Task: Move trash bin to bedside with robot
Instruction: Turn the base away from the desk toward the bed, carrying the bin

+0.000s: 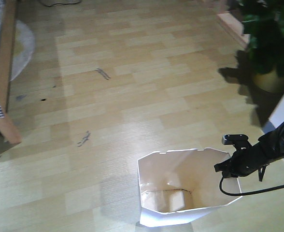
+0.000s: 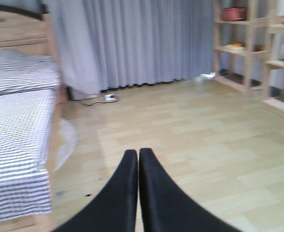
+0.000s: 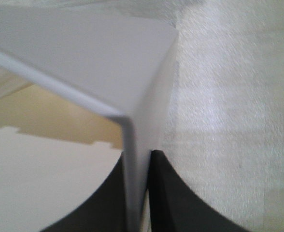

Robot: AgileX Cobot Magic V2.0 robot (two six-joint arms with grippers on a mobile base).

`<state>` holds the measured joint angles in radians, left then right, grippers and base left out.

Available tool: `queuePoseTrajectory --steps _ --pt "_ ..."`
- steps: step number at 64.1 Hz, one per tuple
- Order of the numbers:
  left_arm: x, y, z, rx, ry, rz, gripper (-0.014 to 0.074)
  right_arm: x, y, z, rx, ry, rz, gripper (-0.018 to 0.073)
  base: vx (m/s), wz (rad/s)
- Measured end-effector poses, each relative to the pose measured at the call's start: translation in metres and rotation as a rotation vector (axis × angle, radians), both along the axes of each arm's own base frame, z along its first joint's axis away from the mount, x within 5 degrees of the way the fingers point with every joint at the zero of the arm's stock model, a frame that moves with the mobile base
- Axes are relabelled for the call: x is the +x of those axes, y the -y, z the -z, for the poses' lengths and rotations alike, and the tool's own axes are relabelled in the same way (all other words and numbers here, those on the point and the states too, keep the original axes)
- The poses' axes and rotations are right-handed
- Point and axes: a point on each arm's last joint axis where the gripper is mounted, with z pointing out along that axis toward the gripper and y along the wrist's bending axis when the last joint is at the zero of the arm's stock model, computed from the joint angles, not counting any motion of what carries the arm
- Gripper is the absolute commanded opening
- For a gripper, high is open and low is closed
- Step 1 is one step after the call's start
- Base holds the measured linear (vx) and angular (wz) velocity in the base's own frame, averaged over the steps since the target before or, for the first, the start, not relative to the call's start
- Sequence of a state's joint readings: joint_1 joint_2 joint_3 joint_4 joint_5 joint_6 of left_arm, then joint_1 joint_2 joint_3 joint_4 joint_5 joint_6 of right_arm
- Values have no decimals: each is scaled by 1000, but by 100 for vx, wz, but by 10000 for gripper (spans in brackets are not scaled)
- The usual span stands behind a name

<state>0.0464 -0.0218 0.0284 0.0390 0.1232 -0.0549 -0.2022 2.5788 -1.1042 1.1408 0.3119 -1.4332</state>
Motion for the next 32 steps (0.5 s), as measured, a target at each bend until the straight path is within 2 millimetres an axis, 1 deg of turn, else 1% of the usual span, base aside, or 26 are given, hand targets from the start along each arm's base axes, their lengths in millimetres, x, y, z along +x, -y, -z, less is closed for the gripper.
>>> queuePoseTrajectory --steps 17,32 --pt "0 0 0 0 0 0 -6 0 -1 0 8 -2 -2 -3 14 48" --pt "0 0 0 0 0 0 -6 0 -2 0 19 -5 -4 -3 15 22"
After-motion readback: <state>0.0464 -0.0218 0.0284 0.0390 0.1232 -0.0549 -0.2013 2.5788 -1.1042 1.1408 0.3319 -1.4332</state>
